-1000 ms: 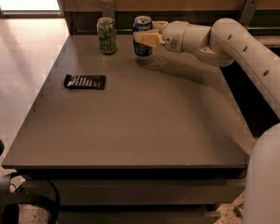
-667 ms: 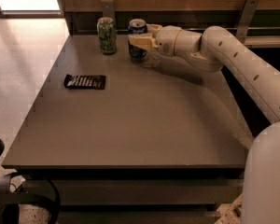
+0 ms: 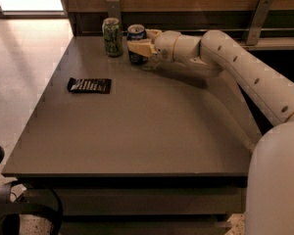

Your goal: Move pepsi can near green can

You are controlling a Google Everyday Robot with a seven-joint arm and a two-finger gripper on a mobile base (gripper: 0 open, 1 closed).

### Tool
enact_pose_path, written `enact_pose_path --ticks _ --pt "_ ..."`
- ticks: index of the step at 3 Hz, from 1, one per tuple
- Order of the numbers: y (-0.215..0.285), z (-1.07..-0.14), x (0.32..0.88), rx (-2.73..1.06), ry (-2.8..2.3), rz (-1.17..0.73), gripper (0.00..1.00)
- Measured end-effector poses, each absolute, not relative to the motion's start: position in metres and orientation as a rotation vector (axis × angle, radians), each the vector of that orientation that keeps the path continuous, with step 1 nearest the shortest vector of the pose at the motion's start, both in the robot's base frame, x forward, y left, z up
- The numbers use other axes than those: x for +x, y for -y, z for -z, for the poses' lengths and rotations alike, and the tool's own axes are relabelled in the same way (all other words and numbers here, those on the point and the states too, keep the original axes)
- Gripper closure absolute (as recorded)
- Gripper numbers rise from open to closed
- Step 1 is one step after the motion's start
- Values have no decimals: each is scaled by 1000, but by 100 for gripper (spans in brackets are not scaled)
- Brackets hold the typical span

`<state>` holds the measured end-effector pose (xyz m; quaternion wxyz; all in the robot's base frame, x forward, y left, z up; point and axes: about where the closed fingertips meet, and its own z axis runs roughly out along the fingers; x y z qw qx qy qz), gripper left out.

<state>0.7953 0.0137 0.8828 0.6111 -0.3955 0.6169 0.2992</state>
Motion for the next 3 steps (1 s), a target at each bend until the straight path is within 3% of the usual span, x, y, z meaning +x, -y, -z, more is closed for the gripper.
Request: enact_pose_path --ticks 1,2,3 --pt "-17 -882 795 -917 -1424 -694 75" --pt "-21 -882 795 -920 -1422 -698 44" --pt "-24 -882 794 -923 -1421 -702 22"
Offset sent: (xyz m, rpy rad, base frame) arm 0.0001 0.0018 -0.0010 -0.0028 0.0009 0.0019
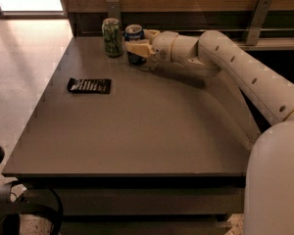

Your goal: Move pepsi can near green can

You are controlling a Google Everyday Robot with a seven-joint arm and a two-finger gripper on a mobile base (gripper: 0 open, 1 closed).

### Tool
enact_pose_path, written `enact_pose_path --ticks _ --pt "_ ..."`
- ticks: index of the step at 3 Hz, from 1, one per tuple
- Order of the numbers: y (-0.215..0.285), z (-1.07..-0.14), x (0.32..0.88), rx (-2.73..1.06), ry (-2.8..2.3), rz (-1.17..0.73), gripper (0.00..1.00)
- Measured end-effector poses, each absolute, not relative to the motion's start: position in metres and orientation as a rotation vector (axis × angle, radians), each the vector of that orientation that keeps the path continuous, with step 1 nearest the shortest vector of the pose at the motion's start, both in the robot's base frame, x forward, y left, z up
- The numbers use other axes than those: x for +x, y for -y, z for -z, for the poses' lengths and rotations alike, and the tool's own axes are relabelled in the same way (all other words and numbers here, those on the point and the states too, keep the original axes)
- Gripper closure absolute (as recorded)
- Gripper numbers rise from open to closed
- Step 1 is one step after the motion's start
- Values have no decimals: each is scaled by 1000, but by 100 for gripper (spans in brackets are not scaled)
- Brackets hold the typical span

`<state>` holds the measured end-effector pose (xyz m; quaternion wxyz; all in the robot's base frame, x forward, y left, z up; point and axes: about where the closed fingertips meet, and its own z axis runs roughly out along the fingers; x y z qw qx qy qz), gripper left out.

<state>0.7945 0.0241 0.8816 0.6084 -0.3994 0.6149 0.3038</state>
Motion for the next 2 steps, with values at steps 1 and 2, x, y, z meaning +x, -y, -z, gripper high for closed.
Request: enact_pose_path --ticks 1,2 --pt "-29 -882 794 -926 -1418 -707 0" --pt "-29 -881 794 -926 -1418 -708 0"
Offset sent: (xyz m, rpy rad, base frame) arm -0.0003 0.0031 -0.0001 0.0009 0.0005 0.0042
